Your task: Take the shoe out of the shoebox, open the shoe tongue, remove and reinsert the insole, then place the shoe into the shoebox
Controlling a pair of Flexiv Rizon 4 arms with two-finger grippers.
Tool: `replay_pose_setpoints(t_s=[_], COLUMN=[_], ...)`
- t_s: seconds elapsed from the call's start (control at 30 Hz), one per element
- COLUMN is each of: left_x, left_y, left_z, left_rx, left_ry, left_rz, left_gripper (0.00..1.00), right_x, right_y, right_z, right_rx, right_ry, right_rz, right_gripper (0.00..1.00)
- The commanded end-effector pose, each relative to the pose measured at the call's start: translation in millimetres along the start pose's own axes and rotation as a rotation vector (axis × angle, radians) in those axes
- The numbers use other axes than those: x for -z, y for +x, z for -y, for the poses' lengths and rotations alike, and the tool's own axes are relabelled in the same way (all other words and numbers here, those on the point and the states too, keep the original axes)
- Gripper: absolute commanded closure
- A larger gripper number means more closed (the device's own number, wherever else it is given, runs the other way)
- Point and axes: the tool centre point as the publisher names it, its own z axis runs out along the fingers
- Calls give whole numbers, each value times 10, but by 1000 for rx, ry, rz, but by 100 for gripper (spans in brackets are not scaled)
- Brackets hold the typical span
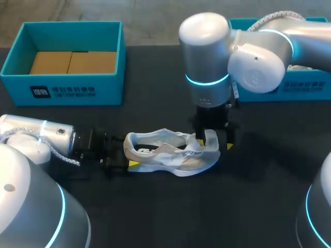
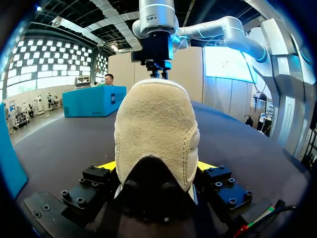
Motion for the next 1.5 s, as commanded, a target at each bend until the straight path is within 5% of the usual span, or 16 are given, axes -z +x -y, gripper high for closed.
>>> replay_pose_setpoints(t_s=[0.03,0.57,0.73,0.93,1.07,1.5], left_x=[2,2,2,2,2,2], left_y=[22,22,22,22,22,22], left_z=[-30,-30,-30,-30,-30,-30], left_rx=[-1,-1,-1,-1,-1,-1], left_ry=[0,0,0,0,0,0], left_rz=[2,2,2,2,2,2], left_gripper=[100,100,100,100,100,100], right_x=[212,742,920,1071,1136,1192], right_y=[-8,192,391,602,695,1017], right_z=[73,-9,30,84,115,215], right_rx=[-59,90,293,535,699,1299], right_ry=[-54,-176,-254,-328,-363,-344], right_rz=[5,19,-34,-38,-68,-147], right_gripper=[18,13,55,76,100,100])
